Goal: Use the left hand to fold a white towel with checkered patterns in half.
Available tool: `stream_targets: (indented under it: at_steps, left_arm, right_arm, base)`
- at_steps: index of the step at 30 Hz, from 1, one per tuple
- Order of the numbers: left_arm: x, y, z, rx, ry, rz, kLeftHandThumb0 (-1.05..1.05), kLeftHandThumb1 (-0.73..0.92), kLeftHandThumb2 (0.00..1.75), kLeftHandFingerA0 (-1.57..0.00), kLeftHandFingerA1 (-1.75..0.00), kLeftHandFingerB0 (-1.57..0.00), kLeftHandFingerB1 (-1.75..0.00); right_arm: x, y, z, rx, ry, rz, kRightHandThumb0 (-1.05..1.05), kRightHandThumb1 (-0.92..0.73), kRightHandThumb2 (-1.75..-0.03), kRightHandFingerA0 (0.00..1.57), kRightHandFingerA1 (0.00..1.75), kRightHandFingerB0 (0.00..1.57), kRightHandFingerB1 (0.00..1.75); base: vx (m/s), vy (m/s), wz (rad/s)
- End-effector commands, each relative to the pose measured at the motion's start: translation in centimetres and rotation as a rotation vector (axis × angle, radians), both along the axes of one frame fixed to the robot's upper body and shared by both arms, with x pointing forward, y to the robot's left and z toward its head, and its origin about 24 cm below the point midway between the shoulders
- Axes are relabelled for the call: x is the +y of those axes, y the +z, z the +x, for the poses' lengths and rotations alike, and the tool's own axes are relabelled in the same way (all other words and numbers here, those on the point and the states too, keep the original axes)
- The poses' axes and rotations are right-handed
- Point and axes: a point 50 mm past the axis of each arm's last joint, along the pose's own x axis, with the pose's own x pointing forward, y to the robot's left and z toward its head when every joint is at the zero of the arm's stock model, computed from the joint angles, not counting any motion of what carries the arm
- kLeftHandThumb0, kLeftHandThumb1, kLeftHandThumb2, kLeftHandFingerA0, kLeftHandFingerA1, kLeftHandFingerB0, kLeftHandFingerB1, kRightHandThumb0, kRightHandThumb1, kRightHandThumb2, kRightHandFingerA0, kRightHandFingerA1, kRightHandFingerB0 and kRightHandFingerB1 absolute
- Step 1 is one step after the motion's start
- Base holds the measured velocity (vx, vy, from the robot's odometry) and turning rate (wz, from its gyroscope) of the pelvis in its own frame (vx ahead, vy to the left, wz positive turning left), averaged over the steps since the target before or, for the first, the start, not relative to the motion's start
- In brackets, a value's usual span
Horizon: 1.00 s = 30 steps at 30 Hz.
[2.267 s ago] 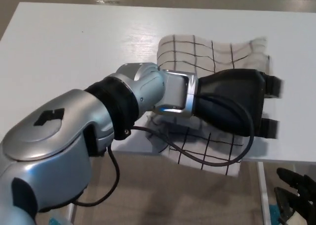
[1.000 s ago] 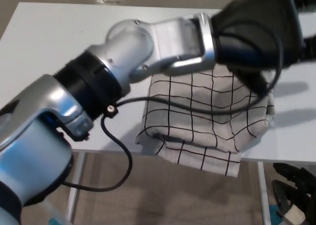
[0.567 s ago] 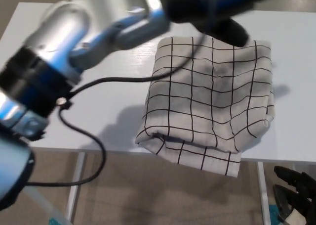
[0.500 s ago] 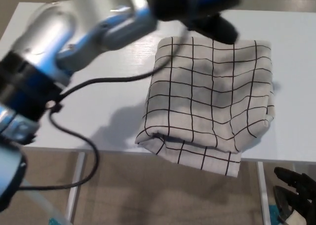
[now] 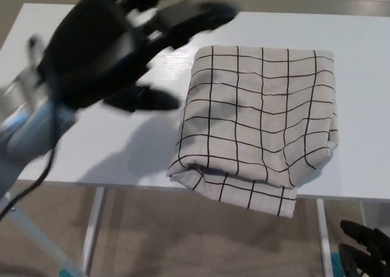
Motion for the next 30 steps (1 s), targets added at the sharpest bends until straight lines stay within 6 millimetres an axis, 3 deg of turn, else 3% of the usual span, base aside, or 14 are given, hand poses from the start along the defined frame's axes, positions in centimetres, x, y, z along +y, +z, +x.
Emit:
stream_targets:
  at_steps: [1,4,5,6,9,11,18,20,23,24,28,30]
  left_arm:
    - [15.0,-7.3,-14.4,0.687,0.167,-0.573,-0.61,0.38,0.73,-0.29,-0.47,-0.31,-0.43]
    - [15.7,-9.1,-15.4,0.762,0.227,-0.562,-0.64,0.39,0.75,-0.28,-0.47,-0.3,-0.43]
    - [15.9,-10.0,-15.8,0.797,0.256,-0.556,-0.68,0.44,0.54,-0.33,-0.39,-0.34,-0.34]
    - [16.4,-11.5,-16.5,0.859,0.306,-0.548,-0.72,0.46,0.55,-0.33,-0.39,-0.33,-0.34]
    - [16.8,-12.8,-17.0,0.912,0.343,-0.546,-0.74,0.46,0.55,-0.33,-0.39,-0.33,-0.34]
    - [17.0,-15.1,-17.9,0.984,0.389,-0.543,-0.75,0.48,0.56,-0.33,-0.39,-0.32,-0.34]
    - [16.9,-18.7,-18.9,1.133,0.436,-0.558,-0.72,0.47,0.55,-0.34,-0.39,-0.3,-0.34]
    - [17.1,-20.8,-19.0,1.217,0.483,-0.586,-0.73,0.49,0.56,-0.34,-0.39,-0.3,-0.34]
    - [18.2,-25.3,-18.6,1.376,0.673,-0.662,-0.77,0.55,0.58,-0.33,-0.37,-0.28,-0.32]
    - [18.2,-25.3,-18.6,1.376,0.673,-0.662,-0.77,0.55,0.58,-0.33,-0.37,-0.28,-0.32]
    - [18.8,-30.6,-19.4,1.615,0.973,-0.788,-0.81,0.56,0.58,-0.28,-0.33,-0.26,-0.3]
    - [18.7,-30.8,-19.4,1.627,0.991,-0.798,-0.81,0.56,0.58,-0.28,-0.33,-0.26,-0.3]
  right_arm:
    - [-0.5,-3.4,-6.2,0.186,-0.041,0.022,-0.49,-0.65,-0.59,0.51,0.42,0.56,0.41]
    - [-0.4,-3.6,-6.9,0.197,-0.044,0.021,-0.48,-0.65,-0.6,0.52,0.41,0.54,0.4]
    - [-0.4,-3.7,-7.2,0.205,-0.042,0.018,-0.48,-0.64,-0.6,0.51,0.41,0.54,0.4]
    - [-0.3,-3.9,-7.7,0.222,-0.038,0.014,-0.48,-0.65,-0.6,0.52,0.41,0.54,0.39]
    - [-0.2,-4.1,-8.1,0.238,-0.036,0.014,-0.48,-0.65,-0.6,0.52,0.41,0.54,0.39]
    - [-0.1,-4.4,-8.6,0.256,-0.045,0.023,-0.47,-0.65,-0.6,0.51,0.41,0.54,0.39]
    - [-0.2,-4.5,-8.5,0.272,-0.046,0.034,-0.47,-0.65,-0.6,0.51,0.4,0.54,0.39]
    - [-0.2,-4.4,-8.3,0.267,-0.046,0.027,-0.47,-0.65,-0.6,0.51,0.41,0.54,0.39]
    - [0.0,-4.6,-8.5,0.273,-0.041,0.022,-0.48,-0.65,-0.6,0.51,0.4,0.53,0.39]
    - [0.0,-4.6,-8.5,0.273,-0.041,0.022,-0.48,-0.65,-0.6,0.51,0.4,0.53,0.39]
    - [0.3,-5.0,-9.9,0.305,-0.023,0.022,-0.48,-0.65,-0.6,0.5,0.39,0.48,0.37]
    - [0.3,-5.0,-10.0,0.307,-0.022,0.021,-0.48,-0.65,-0.6,0.5,0.39,0.48,0.37]
  base:
    - [0.0,0.0,0.0]
    - [0.0,0.0,0.0]
    - [0.0,0.0,0.0]
    - [0.0,0.0,0.0]
    - [0.0,0.0,0.0]
    - [0.0,0.0,0.0]
    - [0.0,0.0,0.0]
    - [0.0,0.0,0.0]
    - [0.0,0.0,0.0]
    - [0.0,0.0,0.0]
    - [0.0,0.0,0.0]
    - [0.0,0.0,0.0]
